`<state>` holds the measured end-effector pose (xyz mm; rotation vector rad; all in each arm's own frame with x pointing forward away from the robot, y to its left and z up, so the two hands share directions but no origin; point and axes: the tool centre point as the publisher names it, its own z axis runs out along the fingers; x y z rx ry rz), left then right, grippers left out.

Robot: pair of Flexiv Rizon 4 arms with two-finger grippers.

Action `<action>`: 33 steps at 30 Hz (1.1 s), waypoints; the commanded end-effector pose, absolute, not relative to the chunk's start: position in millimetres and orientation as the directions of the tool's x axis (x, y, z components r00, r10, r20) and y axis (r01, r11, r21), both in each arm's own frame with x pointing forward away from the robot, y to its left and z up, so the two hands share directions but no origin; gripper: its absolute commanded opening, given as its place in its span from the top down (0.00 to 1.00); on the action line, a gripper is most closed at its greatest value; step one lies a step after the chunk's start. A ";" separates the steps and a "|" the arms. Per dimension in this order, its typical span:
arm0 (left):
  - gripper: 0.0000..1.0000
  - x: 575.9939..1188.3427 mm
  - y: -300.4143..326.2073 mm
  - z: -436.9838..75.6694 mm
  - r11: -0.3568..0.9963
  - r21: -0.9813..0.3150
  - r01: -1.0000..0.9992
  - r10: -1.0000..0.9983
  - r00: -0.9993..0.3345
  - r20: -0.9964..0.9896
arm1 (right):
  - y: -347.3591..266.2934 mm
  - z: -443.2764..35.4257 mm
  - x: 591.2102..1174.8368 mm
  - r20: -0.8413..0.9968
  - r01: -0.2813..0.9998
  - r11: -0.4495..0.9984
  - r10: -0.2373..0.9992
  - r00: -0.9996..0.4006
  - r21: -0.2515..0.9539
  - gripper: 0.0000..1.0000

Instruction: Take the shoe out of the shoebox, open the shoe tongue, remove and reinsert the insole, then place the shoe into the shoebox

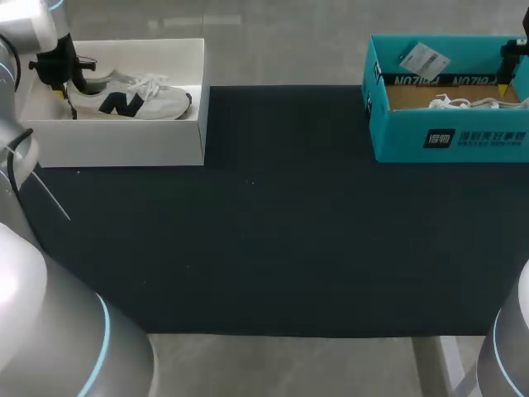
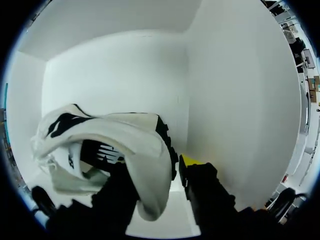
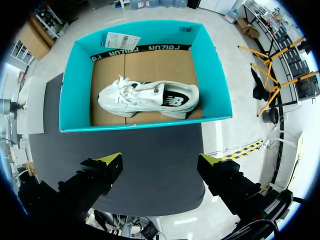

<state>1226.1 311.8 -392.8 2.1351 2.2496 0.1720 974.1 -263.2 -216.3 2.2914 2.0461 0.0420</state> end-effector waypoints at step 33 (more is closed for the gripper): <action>1.00 1229.6 316.8 -280.8 0.058 -0.186 0.981 0.997 -0.067 -0.040 | -263.0 -216.2 973.4 -0.025 0.991 -0.112 0.993 0.115 0.072 0.00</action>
